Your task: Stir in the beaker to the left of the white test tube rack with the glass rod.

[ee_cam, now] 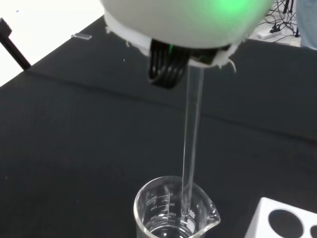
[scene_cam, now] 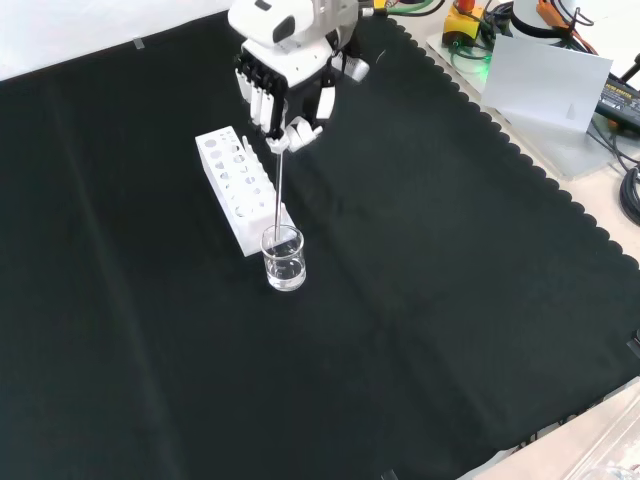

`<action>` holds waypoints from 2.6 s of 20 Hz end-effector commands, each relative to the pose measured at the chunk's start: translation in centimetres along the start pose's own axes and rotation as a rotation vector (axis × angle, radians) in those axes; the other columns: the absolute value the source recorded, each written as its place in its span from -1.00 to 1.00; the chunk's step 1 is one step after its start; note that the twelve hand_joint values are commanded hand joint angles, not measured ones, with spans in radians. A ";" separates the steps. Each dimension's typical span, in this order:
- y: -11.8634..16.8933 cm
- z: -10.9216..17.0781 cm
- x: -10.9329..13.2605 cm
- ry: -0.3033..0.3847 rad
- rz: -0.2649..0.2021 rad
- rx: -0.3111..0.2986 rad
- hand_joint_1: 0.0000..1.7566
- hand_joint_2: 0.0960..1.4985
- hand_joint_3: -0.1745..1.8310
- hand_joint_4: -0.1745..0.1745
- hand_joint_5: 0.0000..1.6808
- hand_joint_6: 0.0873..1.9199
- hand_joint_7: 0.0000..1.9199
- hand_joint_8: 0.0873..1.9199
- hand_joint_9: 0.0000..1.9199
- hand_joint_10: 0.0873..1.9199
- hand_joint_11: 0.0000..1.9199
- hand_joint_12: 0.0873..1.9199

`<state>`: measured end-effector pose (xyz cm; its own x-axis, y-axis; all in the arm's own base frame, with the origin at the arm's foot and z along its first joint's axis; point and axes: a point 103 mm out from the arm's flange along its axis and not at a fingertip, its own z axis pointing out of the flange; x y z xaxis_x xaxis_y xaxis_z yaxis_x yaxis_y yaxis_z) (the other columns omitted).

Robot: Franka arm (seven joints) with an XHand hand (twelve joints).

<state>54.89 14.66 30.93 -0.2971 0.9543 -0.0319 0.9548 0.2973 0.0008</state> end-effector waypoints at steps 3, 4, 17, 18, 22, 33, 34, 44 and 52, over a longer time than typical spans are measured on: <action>0.9 2.5 -0.6 -0.004 -0.006 0.012 0.52 -0.44 0.10 -1.00 0.59 -0.58 0.45 -0.19 0.82 -0.35 0.79 -0.35; 0.9 2.7 -0.6 -0.003 -0.004 0.014 0.52 -0.44 0.10 -1.00 0.59 -0.58 0.45 -0.19 0.83 -0.35 0.79 -0.35; -1.6 3.6 -1.4 0.008 0.019 0.040 0.52 -0.44 0.10 -1.00 0.59 -0.58 0.45 -0.19 0.83 -0.34 0.79 -0.35; -1.7 3.6 -1.1 0.009 0.015 0.044 0.52 -0.44 0.10 -1.00 0.59 -0.58 0.45 -0.19 0.83 -0.34 0.79 -0.35; -1.6 3.8 0.7 0.010 -0.011 0.061 0.52 -0.45 0.10 -1.00 0.59 -0.58 0.45 -0.19 0.83 -0.34 0.79 -0.34; 1.1 4.9 2.7 -0.006 -0.068 0.078 0.52 -0.45 0.11 -1.00 0.59 -0.58 0.45 -0.19 0.83 -0.34 0.79 -0.34; 1.2 4.9 2.6 -0.004 -0.066 0.078 0.52 -0.45 0.11 -1.00 0.59 -0.58 0.45 -0.19 0.83 -0.34 0.79 -0.34; 1.3 4.5 -2.2 0.015 -0.026 0.089 0.52 -0.45 0.11 -1.00 0.59 -0.58 0.45 -0.19 0.83 -0.34 0.79 -0.33; -1.0 3.8 -1.4 0.040 -0.035 0.083 0.52 -0.45 0.11 -1.00 0.59 -0.58 0.45 -0.19 0.83 -0.34 0.79 -0.33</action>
<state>56.34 13.26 26.48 -0.3242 0.9460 -0.0062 0.9417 0.3221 -0.0974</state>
